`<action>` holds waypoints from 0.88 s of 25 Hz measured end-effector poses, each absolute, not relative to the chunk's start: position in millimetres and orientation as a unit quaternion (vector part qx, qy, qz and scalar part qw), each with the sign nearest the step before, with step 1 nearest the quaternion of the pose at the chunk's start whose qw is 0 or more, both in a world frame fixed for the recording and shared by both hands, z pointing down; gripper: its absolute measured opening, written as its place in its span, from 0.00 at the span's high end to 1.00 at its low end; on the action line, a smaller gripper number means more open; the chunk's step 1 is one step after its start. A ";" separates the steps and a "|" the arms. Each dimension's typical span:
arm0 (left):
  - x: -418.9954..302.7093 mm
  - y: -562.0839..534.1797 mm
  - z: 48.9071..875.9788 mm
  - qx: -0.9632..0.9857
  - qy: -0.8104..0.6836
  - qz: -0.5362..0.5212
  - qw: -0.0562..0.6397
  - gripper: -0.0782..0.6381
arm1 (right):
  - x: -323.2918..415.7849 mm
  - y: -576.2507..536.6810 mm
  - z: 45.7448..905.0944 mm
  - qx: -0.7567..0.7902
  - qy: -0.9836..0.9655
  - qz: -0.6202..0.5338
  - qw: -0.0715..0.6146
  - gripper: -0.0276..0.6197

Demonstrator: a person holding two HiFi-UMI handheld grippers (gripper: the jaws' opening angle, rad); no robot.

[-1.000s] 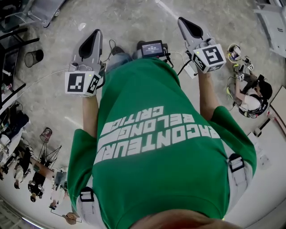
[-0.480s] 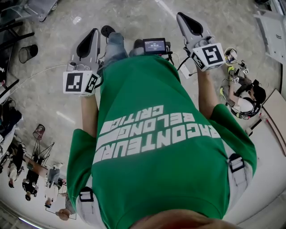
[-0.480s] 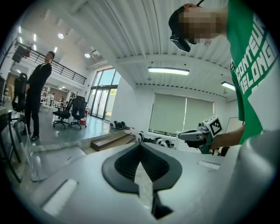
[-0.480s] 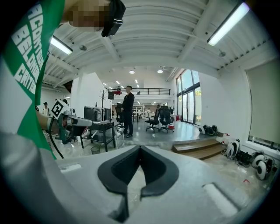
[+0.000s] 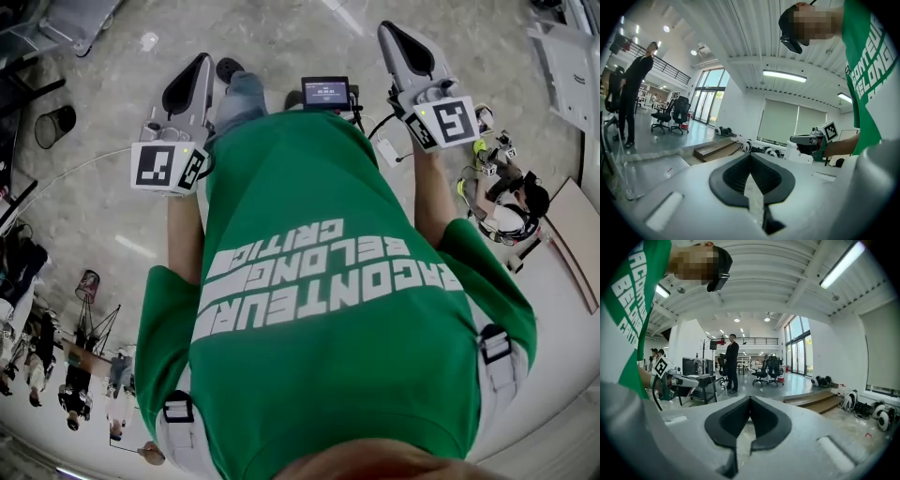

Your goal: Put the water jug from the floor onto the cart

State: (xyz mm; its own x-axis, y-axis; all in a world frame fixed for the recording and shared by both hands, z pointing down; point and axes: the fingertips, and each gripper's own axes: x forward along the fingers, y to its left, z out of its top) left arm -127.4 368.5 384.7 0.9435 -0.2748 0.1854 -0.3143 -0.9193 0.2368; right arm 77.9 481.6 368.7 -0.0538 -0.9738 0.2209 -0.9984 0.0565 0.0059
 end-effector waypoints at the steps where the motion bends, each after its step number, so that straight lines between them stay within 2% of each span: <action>1: -127.1 355.2 388.0 0.977 -0.147 0.077 0.135 0.87 | 76.4 468.0 370.1 0.682 -0.723 0.073 0.087 0.97; 7: -125.5 290.9 399.3 0.978 -0.125 0.087 0.141 0.87 | 79.4 404.5 375.7 0.694 -0.708 0.087 0.093 0.97; 22: -98.5 222.5 392.2 0.980 -0.100 0.098 0.142 0.87 | 130.6 360.1 386.3 0.751 -0.643 0.099 0.116 0.97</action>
State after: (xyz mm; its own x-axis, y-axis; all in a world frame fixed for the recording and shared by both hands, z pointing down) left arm -98.5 222.5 392.2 0.9608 -0.1691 0.2197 -0.2246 -0.9394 0.2591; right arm 130.6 360.1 386.3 0.1539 -0.9422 0.2976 -0.9881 -0.1463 0.0475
